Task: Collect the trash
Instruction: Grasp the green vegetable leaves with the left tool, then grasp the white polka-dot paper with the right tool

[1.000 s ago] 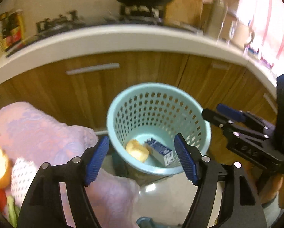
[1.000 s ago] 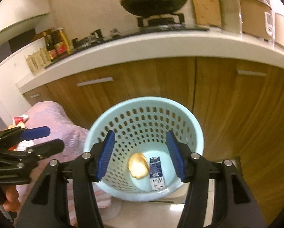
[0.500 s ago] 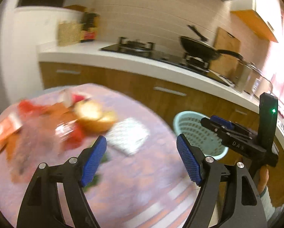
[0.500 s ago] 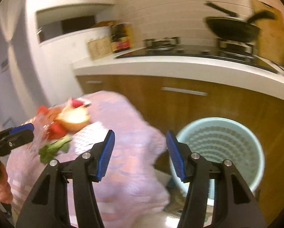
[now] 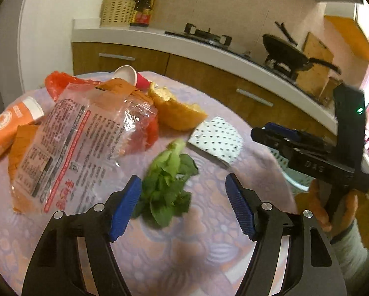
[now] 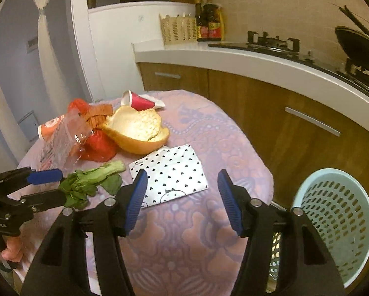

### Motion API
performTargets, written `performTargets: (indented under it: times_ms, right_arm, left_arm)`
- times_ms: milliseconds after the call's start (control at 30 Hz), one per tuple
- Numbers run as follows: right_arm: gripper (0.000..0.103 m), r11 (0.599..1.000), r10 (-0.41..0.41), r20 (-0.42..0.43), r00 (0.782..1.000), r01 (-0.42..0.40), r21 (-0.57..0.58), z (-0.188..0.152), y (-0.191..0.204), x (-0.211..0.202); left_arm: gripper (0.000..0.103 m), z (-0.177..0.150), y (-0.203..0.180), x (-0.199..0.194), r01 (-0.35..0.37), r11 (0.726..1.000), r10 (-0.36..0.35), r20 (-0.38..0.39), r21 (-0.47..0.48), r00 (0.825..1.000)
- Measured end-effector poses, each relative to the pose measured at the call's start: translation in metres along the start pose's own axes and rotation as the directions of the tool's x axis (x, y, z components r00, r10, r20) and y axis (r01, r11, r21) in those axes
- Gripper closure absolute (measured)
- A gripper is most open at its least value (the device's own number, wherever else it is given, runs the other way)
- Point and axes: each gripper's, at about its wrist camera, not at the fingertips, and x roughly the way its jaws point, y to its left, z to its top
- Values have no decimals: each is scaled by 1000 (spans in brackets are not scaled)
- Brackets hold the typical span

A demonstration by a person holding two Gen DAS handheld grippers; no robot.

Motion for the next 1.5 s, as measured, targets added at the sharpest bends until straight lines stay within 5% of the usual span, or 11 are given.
performTargets:
  times_ms: [333, 633, 1033, 1100, 1267, 1500]
  right_arm:
    - [39, 1000, 30, -41, 999, -30, 5, 4, -5, 17]
    - [30, 998, 69, -91, 993, -69, 6, 6, 4, 35]
    - [21, 999, 42, -245, 969, -38, 20, 21, 8, 78]
    - [28, 999, 30, -247, 969, -36, -22, 18, 17, 77]
    - [65, 996, 84, -228, 970, -89, -15, 13, 19, 68]
    - [85, 987, 156, -202, 967, -146, 63, 2, 13, 46]
  left_arm:
    - [43, 3, 3, 26, -72, 997, 72, -53, 1, 996]
    - [79, 1, 17, 29, -106, 991, 101, -63, -77, 993]
    - [84, -5, 13, 15, -71, 996, 71, -12, -56, 997]
    - [84, -4, 13, 14, -71, 996, 70, -6, -59, 998]
    - [84, -6, 14, 9, -66, 995, 67, 12, -69, 998]
    - [83, -4, 7, 6, -86, 995, 87, 24, -43, 996]
